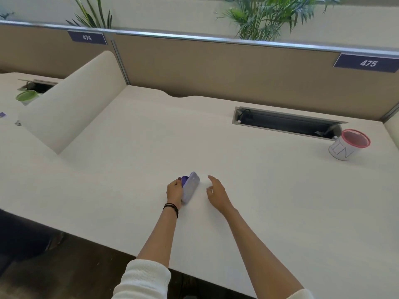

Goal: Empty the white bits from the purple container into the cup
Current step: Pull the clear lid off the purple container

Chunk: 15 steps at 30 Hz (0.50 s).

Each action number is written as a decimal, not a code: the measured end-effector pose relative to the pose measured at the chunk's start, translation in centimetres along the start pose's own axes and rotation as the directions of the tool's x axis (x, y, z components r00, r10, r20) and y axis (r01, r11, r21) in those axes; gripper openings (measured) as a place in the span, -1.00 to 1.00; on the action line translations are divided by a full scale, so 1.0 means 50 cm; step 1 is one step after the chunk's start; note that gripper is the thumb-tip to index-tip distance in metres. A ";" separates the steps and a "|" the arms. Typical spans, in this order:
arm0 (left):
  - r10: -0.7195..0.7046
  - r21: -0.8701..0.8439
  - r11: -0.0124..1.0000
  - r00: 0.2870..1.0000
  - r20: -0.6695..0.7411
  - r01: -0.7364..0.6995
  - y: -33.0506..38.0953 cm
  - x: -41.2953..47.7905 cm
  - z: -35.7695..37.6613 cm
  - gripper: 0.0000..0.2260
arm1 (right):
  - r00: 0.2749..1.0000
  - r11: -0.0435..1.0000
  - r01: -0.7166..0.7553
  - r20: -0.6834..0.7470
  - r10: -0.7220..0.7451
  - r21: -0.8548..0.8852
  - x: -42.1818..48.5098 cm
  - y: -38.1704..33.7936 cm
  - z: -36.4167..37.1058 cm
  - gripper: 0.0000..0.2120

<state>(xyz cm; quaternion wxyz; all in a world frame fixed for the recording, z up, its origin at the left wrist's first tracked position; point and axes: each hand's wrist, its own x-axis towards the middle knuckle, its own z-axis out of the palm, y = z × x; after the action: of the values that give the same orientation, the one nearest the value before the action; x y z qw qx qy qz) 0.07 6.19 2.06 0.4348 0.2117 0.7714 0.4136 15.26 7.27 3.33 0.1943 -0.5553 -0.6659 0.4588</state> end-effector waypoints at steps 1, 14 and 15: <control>-0.053 -0.038 0.998 0.998 0.036 0.055 0.001 -0.001 0.000 -0.65 | 1.000 1.000 -0.025 0.002 0.025 0.006 0.005 -0.003 -0.004 -0.56; -0.159 -0.350 0.849 0.825 0.543 0.395 0.030 -0.051 0.047 -0.69 | 0.969 0.977 -0.053 -0.225 0.100 0.206 0.032 -0.039 -0.091 -0.85; -0.140 -0.361 0.839 0.803 0.580 0.407 0.035 -0.054 0.051 -0.66 | 0.970 0.977 -0.053 -0.220 0.099 0.206 0.032 -0.044 -0.104 -0.86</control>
<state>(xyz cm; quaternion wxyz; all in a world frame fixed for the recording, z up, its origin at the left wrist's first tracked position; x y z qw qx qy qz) 3.63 6.48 4.14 0.7252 0.0889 0.5197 0.4429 17.51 10.88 7.34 0.3062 -0.6076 -0.5681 0.4630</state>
